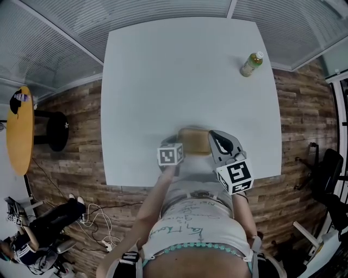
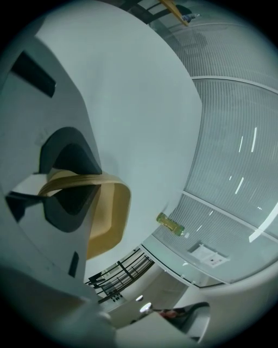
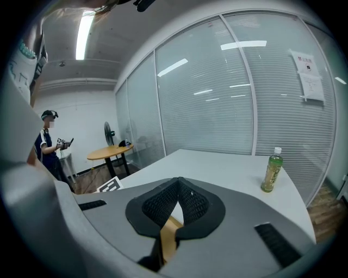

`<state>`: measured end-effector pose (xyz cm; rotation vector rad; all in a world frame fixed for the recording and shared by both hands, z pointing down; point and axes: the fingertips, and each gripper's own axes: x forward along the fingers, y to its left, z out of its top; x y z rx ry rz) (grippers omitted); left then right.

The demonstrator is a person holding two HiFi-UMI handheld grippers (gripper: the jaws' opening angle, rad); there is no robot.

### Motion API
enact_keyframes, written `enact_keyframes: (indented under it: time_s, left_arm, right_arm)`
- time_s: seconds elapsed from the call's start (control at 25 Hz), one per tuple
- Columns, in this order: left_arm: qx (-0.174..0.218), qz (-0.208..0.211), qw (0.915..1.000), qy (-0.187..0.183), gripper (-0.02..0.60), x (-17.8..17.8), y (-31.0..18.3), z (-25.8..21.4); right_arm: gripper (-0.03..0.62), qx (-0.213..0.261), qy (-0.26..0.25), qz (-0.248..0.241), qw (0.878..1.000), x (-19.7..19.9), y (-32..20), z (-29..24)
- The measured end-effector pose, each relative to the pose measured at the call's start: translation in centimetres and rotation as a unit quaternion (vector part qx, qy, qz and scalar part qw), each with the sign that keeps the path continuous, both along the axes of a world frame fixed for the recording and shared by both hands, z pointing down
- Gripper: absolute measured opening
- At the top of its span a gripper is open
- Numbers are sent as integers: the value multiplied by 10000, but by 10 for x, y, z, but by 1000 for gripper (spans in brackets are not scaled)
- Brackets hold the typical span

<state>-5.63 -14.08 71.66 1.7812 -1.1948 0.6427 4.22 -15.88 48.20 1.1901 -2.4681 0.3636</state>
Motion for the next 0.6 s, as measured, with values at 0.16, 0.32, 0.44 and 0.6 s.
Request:
enact_keyframes:
  time_s: [0.16,0.32,0.44,0.6]
  left_arm:
    - [-27,0,10000,83,29,1,3,-2]
    - [-134,-148,9994,277,29,3,10,-3]
    - [-124,-204,9992,314,29,7,14,-6]
    - [-49,-148,9995,262,29,9,11,-14]
  right_arm:
    - [-6,-19,40,33,10000,5,0,2]
    - [-6,45,131,58,9999,12,8,0]
    - [-6,96,258,47,9996,19,13,-1]
    - [-6,80,173,67,9998,21,13,-3]
